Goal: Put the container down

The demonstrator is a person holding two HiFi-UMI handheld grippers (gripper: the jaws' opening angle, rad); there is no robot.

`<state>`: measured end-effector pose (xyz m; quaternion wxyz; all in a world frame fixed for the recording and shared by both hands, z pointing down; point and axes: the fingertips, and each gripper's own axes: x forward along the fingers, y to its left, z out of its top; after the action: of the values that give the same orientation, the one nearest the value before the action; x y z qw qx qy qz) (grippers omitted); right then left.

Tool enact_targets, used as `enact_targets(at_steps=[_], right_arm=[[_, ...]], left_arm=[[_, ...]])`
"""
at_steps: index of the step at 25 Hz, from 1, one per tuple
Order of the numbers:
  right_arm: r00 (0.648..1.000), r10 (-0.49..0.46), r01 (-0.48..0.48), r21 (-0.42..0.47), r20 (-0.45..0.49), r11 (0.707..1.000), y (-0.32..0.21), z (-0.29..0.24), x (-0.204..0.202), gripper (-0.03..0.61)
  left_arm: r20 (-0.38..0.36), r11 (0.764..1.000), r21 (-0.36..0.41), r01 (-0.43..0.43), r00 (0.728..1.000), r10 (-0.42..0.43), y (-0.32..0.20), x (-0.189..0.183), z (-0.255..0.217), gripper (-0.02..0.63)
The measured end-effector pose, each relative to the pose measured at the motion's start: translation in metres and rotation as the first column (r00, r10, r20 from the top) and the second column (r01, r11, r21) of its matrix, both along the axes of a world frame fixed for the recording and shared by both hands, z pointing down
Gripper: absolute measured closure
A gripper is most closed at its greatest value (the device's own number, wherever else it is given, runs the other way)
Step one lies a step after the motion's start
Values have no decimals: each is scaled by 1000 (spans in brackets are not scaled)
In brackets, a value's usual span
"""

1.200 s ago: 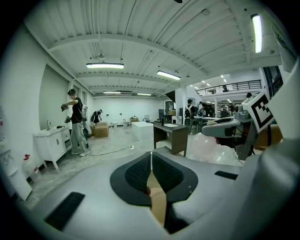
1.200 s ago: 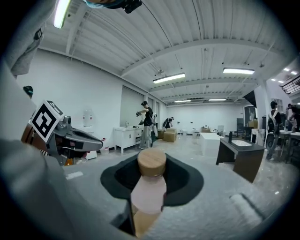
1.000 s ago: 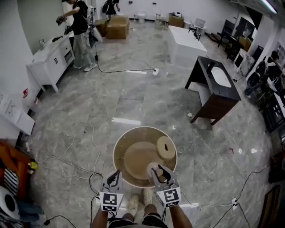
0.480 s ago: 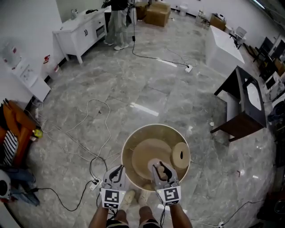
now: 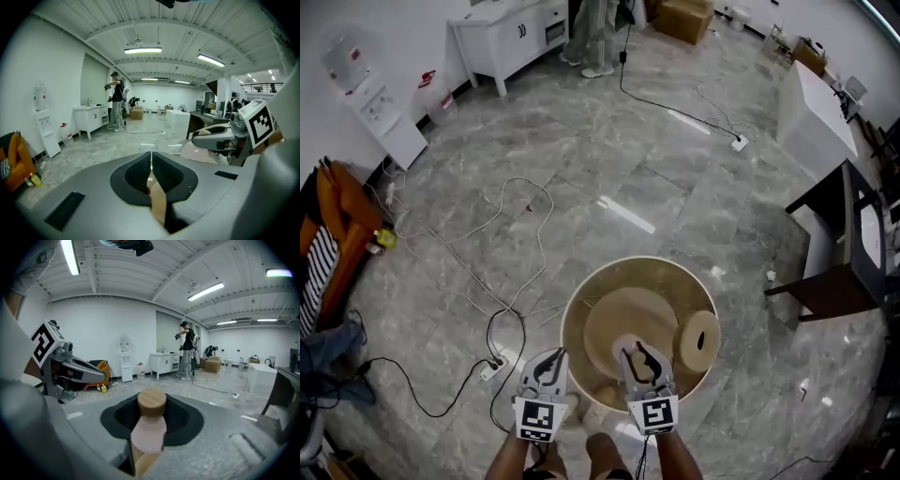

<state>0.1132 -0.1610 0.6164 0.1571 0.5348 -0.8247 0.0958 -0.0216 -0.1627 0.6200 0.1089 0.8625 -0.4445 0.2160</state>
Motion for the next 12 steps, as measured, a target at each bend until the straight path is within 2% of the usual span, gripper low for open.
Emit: enact_targets(at_steps=[5, 12], right_arm=[[999, -32, 32, -13, -17, 999, -15, 47, -1, 454], [1000, -24, 24, -55, -11, 998, -36, 108, 4, 453]], left_arm=[[10, 1000, -23, 5, 1000, -4, -12, 4, 45, 588], [12, 998, -62, -9, 1000, 10, -32, 15, 106, 588]])
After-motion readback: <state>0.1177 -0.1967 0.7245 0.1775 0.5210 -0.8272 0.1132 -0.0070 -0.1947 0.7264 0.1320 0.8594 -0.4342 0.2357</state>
